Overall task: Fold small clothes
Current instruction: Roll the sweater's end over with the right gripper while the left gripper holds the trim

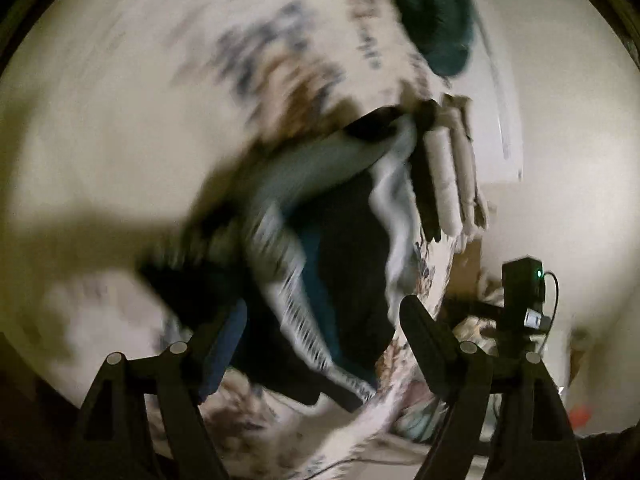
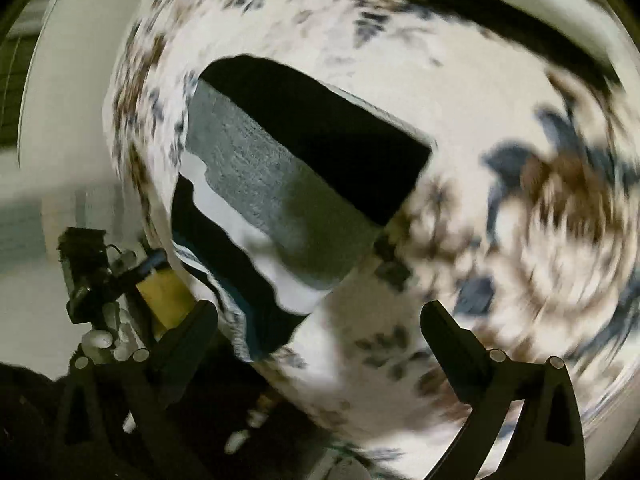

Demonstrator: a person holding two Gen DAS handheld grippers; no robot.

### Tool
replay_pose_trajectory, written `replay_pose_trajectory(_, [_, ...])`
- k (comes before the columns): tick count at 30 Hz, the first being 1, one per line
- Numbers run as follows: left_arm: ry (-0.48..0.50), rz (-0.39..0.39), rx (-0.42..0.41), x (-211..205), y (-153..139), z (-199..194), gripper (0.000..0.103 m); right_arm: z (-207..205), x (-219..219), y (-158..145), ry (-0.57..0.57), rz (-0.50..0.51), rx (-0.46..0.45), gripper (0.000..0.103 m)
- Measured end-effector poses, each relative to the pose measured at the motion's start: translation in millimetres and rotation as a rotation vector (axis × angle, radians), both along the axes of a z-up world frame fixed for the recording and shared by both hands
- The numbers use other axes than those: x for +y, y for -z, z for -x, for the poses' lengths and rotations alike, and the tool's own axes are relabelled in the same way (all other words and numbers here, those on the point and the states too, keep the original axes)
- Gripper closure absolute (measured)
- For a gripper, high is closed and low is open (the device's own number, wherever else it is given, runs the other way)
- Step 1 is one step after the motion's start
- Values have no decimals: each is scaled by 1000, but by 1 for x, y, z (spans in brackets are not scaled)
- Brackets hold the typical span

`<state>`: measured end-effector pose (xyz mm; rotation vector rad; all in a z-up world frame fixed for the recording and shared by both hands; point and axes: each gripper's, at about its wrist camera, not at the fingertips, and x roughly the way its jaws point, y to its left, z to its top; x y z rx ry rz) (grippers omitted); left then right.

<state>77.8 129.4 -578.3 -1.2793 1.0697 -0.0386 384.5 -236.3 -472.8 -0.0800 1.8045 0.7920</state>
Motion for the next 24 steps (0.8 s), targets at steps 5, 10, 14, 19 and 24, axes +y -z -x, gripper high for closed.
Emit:
replay_pose_trajectory(5, [-152, 108, -69, -45, 42, 22, 25, -46, 39, 43, -127, -93, -10, 0])
replay_pose_trajectory(10, [-275, 184, -104, -60, 74, 20, 25, -77, 90, 102, -289, -72, 37, 0])
replay_pose_trajectory(14, [-352, 200, -133, -62, 80, 9, 25, -82, 119, 132, -387, -112, 154, 0])
replay_pose_trajectory(19, [-415, 180, -148, -62, 65, -1, 30, -98, 118, 144, -368, -190, 304, 0])
replay_pose_trajectory(24, [-388, 129, -145, -48, 51, -8, 77, -99, 111, 143, -368, -280, 370, 0])
